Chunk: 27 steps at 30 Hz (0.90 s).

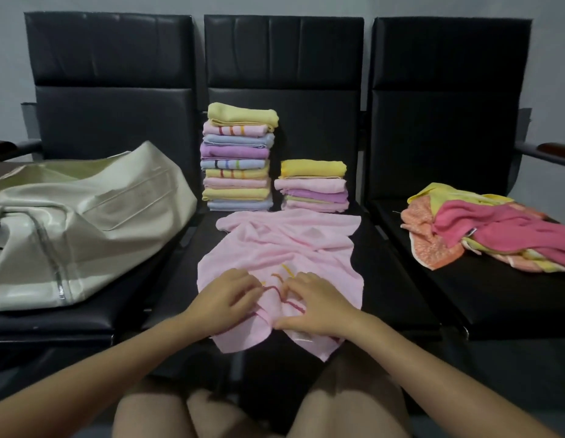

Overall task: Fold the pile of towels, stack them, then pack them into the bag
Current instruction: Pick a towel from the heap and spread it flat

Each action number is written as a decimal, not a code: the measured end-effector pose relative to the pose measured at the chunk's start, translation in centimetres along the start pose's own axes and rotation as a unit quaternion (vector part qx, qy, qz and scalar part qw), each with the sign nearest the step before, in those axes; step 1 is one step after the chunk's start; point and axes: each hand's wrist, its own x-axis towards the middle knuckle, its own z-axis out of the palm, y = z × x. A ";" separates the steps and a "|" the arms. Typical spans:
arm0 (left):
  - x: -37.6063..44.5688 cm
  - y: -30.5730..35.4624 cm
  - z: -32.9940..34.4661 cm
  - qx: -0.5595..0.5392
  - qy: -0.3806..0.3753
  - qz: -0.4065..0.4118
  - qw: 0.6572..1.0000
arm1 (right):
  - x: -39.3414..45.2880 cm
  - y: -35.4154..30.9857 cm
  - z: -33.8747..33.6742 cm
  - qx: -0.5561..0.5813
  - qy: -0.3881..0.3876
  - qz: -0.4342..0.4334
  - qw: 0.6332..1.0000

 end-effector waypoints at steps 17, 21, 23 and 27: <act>3.4 3.1 -0.6 -0.443 -0.053 -0.215 0.869 | 1.1 0.3 -4.2 0.357 0.043 0.163 0.919; 5.6 4.1 -1.6 -0.230 -0.030 -0.149 0.961 | 0.5 2.0 -5.0 0.117 0.049 0.120 0.985; 6.2 2.9 -2.2 -0.077 -0.061 -0.106 0.990 | 0.5 3.4 -5.0 0.059 0.002 0.104 0.993; 6.8 1.0 -3.2 0.061 -0.116 -0.098 0.986 | 1.2 5.9 -5.2 -0.018 -0.025 0.117 0.993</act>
